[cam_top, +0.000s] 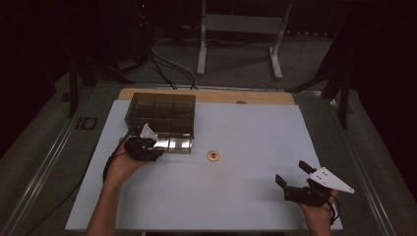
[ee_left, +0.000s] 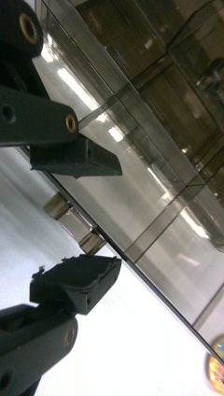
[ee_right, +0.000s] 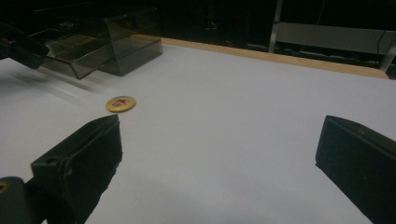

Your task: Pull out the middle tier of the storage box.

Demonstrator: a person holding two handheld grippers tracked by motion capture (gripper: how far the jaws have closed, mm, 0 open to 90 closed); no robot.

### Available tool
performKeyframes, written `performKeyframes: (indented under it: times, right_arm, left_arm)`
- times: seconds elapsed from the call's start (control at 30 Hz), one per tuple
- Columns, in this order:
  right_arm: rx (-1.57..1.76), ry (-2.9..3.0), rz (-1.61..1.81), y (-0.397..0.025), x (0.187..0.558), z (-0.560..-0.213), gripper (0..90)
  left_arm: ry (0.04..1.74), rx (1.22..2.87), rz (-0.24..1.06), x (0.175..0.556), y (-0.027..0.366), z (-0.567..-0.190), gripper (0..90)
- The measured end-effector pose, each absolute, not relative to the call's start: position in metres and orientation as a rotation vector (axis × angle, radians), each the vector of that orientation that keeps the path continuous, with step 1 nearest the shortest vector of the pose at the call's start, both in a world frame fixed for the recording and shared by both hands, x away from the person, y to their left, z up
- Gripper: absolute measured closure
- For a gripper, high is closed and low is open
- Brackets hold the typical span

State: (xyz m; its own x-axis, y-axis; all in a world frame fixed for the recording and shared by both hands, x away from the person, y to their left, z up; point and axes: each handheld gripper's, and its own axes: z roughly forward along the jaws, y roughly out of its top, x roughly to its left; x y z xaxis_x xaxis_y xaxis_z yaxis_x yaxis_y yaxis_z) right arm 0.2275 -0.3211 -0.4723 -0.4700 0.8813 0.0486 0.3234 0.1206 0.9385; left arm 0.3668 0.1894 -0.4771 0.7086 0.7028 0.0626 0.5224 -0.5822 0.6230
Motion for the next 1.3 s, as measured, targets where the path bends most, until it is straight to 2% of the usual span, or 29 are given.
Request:
performKeyframes:
  times: [0.13, 0.2, 0.4, 0.47, 0.53, 0.6, 0.63, 1.3]
  right_arm:
    - [1.163, 1.864, 1.347, -0.321, 0.228, -0.472, 0.4]
    - [1.163, 1.865, 1.347, -0.321, 0.228, -0.472, 0.4]
    - [1.162, 1.863, 1.348, -0.322, 0.227, -0.472, 0.4]
    - [1.161, 1.863, 1.348, -0.322, 0.227, -0.472, 0.4]
    - [1.161, 1.863, 1.348, -0.322, 0.227, -0.472, 0.4]
    - [1.16, 1.862, 1.349, -0.321, 0.227, -0.472, 0.4]
    - [1.16, 1.861, 1.35, -0.321, 0.227, -0.472, 0.4]
    - [1.16, 1.863, 1.35, -0.322, 0.228, -0.472, 0.4]
  left_arm:
    - [0.93, 2.315, 0.409, 0.365, 0.188, -0.477, 40.6]
    - [0.933, 2.299, 0.413, 0.365, 0.188, -0.476, 39.3]
    - [0.963, 2.226, 0.438, 0.363, 0.186, -0.471, 19.1]
    - [0.968, 2.217, 0.44, 0.363, 0.186, -0.47, 16.4]
    - [0.982, 2.196, 0.445, 0.363, 0.185, -0.469, 8.7]
    - [0.996, 2.182, 0.454, 0.362, 0.185, -0.468, 8.0]
    - [0.997, 2.173, 0.443, 0.362, 0.185, -0.467, 1.5]
    - [1.064, 2.057, 0.504, 0.35, 0.18, -0.457, 1.0]
